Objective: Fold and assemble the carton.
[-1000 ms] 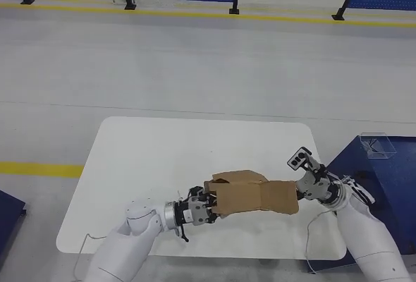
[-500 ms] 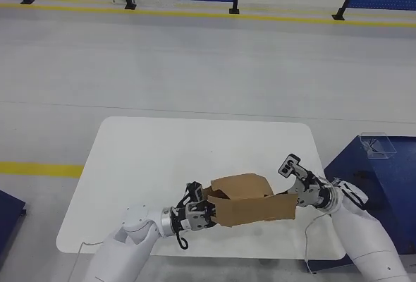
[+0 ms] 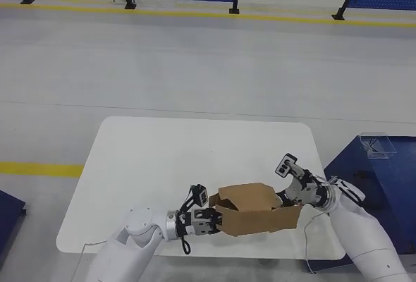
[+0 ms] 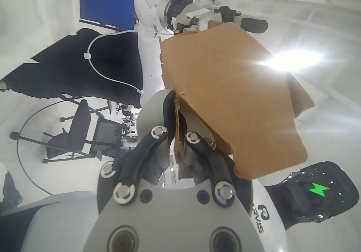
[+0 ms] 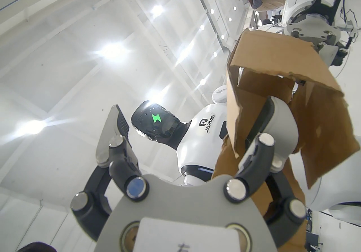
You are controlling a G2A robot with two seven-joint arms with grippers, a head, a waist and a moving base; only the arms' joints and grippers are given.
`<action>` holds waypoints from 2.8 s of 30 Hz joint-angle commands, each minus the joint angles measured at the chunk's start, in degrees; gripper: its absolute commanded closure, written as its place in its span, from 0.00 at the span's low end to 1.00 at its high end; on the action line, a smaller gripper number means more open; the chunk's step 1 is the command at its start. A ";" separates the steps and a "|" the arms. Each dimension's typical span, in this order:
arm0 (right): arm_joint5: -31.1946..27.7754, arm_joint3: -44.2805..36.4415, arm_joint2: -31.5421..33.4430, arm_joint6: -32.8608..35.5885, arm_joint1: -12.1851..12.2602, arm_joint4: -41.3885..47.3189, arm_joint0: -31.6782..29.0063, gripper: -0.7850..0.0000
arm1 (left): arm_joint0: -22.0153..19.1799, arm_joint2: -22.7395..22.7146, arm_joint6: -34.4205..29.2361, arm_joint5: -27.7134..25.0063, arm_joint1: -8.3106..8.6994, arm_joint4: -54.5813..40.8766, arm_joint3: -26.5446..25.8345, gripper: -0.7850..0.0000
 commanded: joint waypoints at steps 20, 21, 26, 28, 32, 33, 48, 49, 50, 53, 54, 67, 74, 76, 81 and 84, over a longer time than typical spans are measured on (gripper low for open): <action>0.04 0.02 -1.68 -1.06 0.20 -6.72 -0.13 1.00 | -1.62 2.03 3.89 3.36 0.03 0.37 1.61 0.00; 0.09 -0.43 -1.74 -2.32 0.14 -6.45 -0.52 1.00 | -1.58 1.96 4.26 3.28 0.04 0.32 1.52 0.00; -4.01 -2.16 -0.19 -5.27 0.22 -6.79 -1.36 1.00 | -0.61 -0.90 6.47 2.74 0.63 -0.42 0.96 0.00; -4.43 -1.91 0.24 -6.35 0.19 -6.10 -1.44 1.00 | 0.41 -3.01 7.39 2.24 1.09 -0.75 0.20 0.00; -4.43 -1.91 0.24 -6.35 0.19 -6.10 -1.44 1.00 | 2.32 -6.36 11.89 0.91 1.92 2.38 -1.64 0.00; -4.71 -2.14 0.27 -6.68 0.18 -6.23 -1.46 1.00 | 2.32 -6.36 11.89 0.91 1.92 2.38 -1.64 0.00; -33.76 -8.05 6.57 -10.99 0.76 -18.22 -4.09 1.00 | 12.21 -10.53 21.86 -15.83 3.52 19.99 -14.88 0.00; -33.76 -8.05 6.57 -10.99 0.76 -18.22 -4.09 1.00 | 12.21 -10.53 21.86 -15.83 3.52 19.99 -14.88 0.00; -33.76 -8.05 6.57 -10.99 0.76 -18.22 -4.09 1.00 | 12.21 -10.53 21.86 -15.83 3.52 19.99 -14.88 0.00; -33.40 -8.62 6.47 -12.02 0.75 -18.82 -4.40 1.00 | 12.47 -10.16 21.55 -14.81 3.52 19.52 -14.64 0.00; -34.38 -9.62 6.63 -12.92 0.77 -20.13 -4.59 1.00 | 12.35 -10.12 21.70 -13.64 3.45 17.84 -14.71 0.00; -35.48 -12.88 6.49 -14.11 0.75 -22.76 -6.49 1.00 | 14.50 -7.39 32.24 -14.53 3.55 34.21 -20.12 0.00; -35.36 -12.93 5.82 -13.37 0.60 -22.58 -6.50 1.00 | 14.04 -6.39 31.57 -12.91 3.63 36.29 -20.43 0.00; -35.46 -13.03 5.57 -13.06 0.54 -22.43 -6.55 1.00 | 13.53 -5.74 32.02 -11.74 3.55 37.23 -20.31 0.00; -35.50 -13.50 4.79 -11.65 0.42 -22.12 -6.73 1.00 | 11.94 -3.64 31.81 -9.72 3.25 38.40 -19.65 0.00; -35.61 -13.86 4.44 -10.77 0.38 -22.09 -6.84 1.00 | 11.01 -2.43 32.01 -8.55 3.05 39.25 -19.16 0.00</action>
